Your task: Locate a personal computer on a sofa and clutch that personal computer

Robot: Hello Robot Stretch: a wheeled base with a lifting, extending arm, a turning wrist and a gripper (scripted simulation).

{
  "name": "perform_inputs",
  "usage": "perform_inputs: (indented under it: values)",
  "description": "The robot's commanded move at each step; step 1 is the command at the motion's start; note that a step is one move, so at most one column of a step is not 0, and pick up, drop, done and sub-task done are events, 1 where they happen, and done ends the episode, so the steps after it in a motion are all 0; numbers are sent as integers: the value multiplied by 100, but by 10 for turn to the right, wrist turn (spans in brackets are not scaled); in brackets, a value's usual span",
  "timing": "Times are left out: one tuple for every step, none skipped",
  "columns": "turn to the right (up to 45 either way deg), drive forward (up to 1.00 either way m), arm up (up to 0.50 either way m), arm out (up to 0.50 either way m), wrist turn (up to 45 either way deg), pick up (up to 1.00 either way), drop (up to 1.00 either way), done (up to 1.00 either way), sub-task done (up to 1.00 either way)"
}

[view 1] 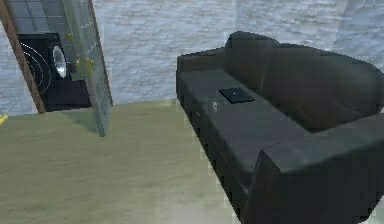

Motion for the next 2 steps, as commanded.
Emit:
perform_inputs:
  values:
    - [-90, 0, 0, 0, 0, 0, 0, 0, 0]
    - [0, 15, 0, 0, 0, 0, 0, 0, 0]
